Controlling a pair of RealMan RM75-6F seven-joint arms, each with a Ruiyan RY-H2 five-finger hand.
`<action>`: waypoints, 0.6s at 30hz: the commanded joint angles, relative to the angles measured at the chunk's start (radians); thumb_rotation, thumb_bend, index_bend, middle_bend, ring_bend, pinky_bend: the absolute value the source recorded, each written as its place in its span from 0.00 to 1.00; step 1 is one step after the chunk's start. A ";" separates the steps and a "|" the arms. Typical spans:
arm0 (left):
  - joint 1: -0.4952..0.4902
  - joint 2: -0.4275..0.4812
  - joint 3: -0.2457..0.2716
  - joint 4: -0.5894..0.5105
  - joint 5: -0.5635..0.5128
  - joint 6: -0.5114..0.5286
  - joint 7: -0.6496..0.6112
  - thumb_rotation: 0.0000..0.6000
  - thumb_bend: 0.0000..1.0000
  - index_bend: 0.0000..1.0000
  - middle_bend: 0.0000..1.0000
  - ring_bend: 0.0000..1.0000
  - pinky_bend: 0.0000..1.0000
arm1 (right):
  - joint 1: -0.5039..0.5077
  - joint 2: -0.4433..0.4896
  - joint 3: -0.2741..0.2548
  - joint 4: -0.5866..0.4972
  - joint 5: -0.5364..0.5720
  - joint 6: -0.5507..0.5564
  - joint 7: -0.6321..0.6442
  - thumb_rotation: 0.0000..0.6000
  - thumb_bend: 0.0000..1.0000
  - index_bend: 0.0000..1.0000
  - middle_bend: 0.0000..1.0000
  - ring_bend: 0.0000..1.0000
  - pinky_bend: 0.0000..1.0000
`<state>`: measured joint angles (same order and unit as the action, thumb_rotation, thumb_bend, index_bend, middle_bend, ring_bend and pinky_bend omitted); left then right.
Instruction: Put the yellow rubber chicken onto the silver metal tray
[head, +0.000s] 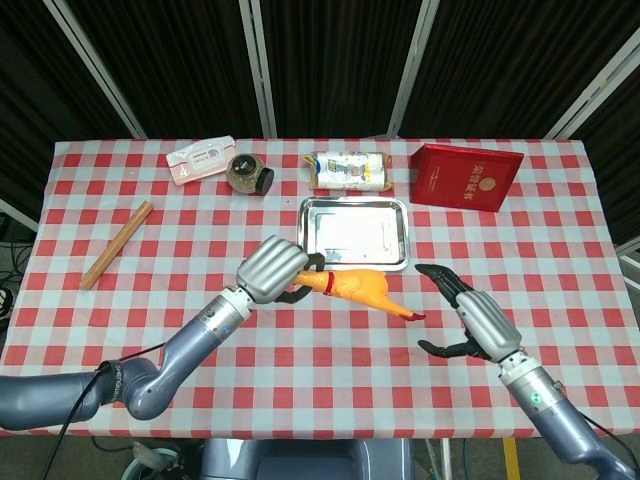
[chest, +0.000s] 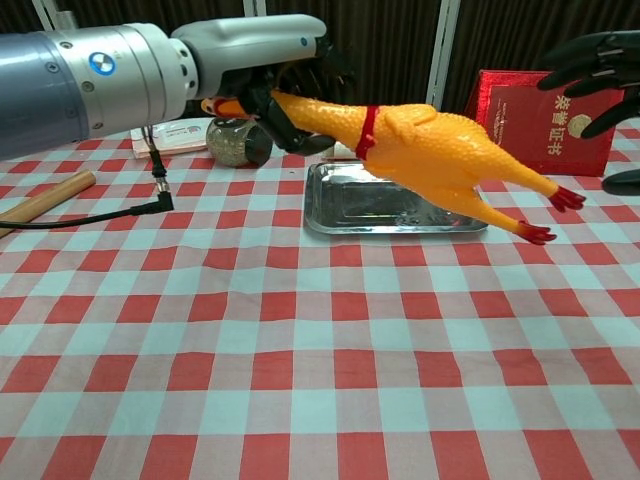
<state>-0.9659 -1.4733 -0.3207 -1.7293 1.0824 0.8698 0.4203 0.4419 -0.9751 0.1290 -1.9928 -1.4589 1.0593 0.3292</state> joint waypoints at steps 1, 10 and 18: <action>-0.040 -0.027 -0.013 -0.012 -0.057 0.006 0.053 1.00 0.85 0.66 0.70 0.59 0.64 | 0.032 -0.004 0.022 -0.015 0.057 -0.045 -0.026 1.00 0.24 0.00 0.07 0.02 0.18; -0.109 -0.102 -0.021 -0.028 -0.184 0.094 0.183 1.00 0.84 0.67 0.70 0.59 0.64 | 0.077 -0.056 0.047 -0.001 0.165 -0.076 -0.117 1.00 0.24 0.00 0.07 0.02 0.18; -0.153 -0.156 -0.025 -0.041 -0.234 0.158 0.261 1.00 0.83 0.66 0.70 0.59 0.64 | 0.099 -0.102 0.057 0.025 0.247 -0.084 -0.181 1.00 0.24 0.00 0.07 0.02 0.18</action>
<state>-1.1144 -1.6246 -0.3438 -1.7676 0.8527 1.0239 0.6761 0.5359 -1.0712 0.1823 -1.9732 -1.2208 0.9783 0.1548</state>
